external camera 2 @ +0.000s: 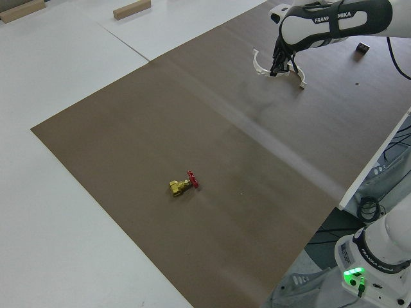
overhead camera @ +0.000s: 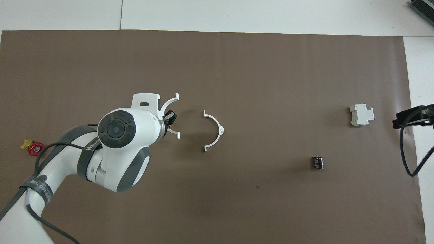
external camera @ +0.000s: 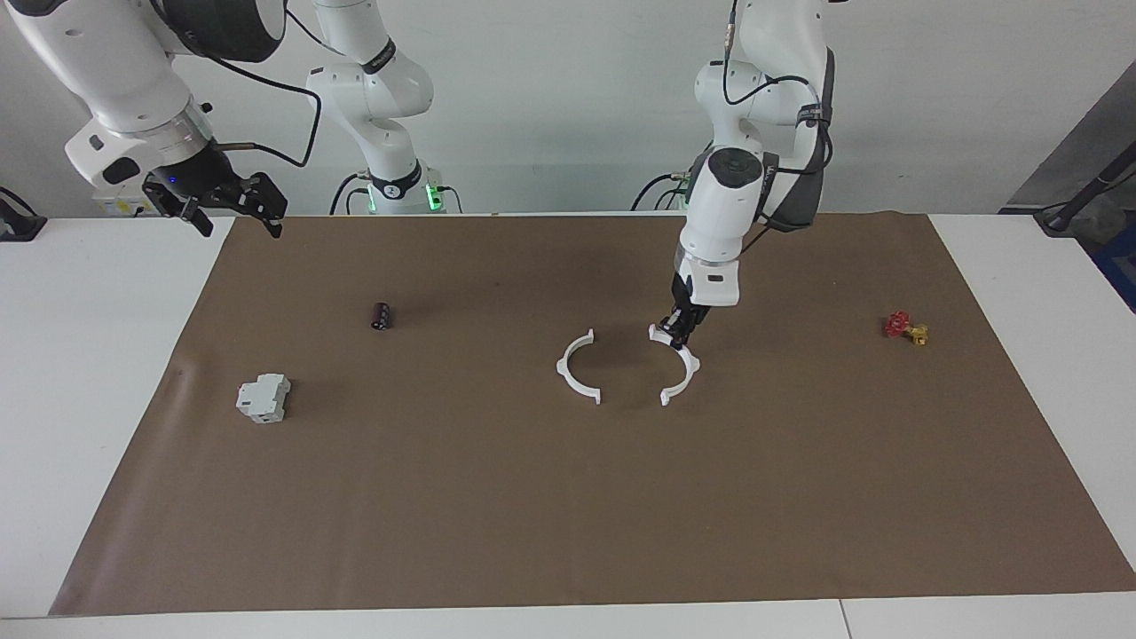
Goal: Assemble drain pipe with both arms
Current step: 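Carry the held clamp half toward the placed half with the left gripper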
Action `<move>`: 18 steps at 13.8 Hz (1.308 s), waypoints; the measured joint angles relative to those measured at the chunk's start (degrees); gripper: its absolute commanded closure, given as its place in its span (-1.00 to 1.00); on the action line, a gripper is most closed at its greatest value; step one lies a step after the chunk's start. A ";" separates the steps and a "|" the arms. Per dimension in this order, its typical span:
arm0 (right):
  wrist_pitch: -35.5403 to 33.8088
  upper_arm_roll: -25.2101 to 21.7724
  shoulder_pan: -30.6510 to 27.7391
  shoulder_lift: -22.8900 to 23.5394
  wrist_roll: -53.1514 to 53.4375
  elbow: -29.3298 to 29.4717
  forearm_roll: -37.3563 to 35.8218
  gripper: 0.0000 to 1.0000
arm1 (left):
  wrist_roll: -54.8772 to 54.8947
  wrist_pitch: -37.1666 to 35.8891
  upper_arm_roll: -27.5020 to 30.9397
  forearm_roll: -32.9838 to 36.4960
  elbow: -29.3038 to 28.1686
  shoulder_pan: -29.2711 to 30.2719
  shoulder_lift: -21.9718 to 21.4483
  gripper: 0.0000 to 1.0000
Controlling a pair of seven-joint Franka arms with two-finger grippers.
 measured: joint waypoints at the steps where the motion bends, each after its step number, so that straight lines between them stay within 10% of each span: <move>1: 0.94 0.04 0.15 0.00 0.63 0.77 0.27 -1.00 | -1.66 0.00 -0.03 0.01 -0.08 -0.96 0.08 1.00; 9: 2.59 0.12 1.15 0.09 1.28 1.16 0.33 -1.00 | -13.15 2.98 0.06 5.96 2.44 -5.82 8.83 1.00; 18: 2.59 0.12 1.15 0.09 1.27 0.92 0.33 -1.00 | -13.33 2.63 0.12 7.30 2.17 -8.26 9.05 1.00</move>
